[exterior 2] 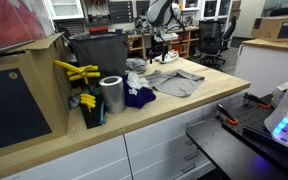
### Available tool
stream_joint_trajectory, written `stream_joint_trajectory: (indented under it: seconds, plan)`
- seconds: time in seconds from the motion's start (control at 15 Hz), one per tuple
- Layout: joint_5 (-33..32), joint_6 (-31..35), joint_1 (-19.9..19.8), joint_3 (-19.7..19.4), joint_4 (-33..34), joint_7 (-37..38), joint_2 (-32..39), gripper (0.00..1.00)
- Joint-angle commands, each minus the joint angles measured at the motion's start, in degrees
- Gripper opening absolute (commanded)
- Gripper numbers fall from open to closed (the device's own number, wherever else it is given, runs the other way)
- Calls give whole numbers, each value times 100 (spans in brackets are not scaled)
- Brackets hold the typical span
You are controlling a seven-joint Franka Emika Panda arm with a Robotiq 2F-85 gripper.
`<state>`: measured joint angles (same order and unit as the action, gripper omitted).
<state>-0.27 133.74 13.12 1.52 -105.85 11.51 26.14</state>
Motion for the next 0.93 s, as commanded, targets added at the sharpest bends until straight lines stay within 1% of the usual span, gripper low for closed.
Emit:
stream_joint_trajectory:
  seconds: [0.0,0.13,0.2,0.27,0.33,0.4,0.47,0.6,0.73,0.87]
  plan:
    - [-122,-550,-323,-56,-883,-46,-834,100]
    - [-100,-681,-541,-59,-1236,-178,-1063,100]
    - [-116,-667,-614,-73,-1406,-203,-1158,75]
    - [-82,-549,-723,-79,-1632,-325,-1249,74]
    - [-84,-433,-800,-94,-1835,-370,-1327,68]
    - [-162,-273,-858,-124,-2052,-413,-1401,58]
    - [-167,-144,-928,-141,-2235,-475,-1456,51]
    - [-409,347,-994,-227,-2634,-497,-1546,35]
    - [-609,1010,-1050,-282,-3021,-518,-1575,20]
    - [-654,1621,-1097,-311,-3313,-511,-1511,7]
